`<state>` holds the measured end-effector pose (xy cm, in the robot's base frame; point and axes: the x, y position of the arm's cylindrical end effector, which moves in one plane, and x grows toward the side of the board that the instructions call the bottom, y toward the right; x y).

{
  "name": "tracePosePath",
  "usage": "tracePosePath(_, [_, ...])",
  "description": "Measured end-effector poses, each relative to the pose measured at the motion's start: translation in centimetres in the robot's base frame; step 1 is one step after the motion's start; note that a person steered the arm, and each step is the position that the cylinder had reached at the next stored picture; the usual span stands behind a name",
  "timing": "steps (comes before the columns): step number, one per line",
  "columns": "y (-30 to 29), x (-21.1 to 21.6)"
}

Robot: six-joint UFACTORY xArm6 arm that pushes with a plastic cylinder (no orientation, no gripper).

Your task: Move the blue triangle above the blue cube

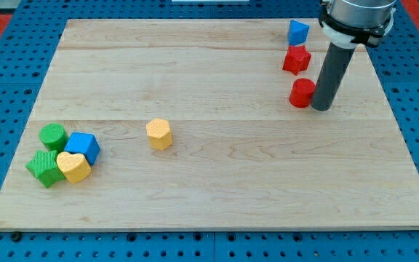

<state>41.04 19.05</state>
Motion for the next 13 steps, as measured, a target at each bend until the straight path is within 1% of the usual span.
tracePosePath(1, [5.4,-9.4])
tracePosePath(2, [6.1,-17.2])
tracePosePath(3, [0.1,-20.2])
tracePosePath(4, [-7.9,-15.5])
tracePosePath(5, [-13.5,-11.9])
tracePosePath(6, [-10.8,-11.5])
tracePosePath(7, [-7.4,-13.7])
tracePosePath(8, [-2.4,-14.7])
tracePosePath(9, [-2.6,-12.7])
tracePosePath(10, [-9.2,-10.1])
tracePosePath(11, [-12.3,-7.6])
tracePosePath(12, [-18.8,-4.8])
tracePosePath(13, [-27.0,-1.3])
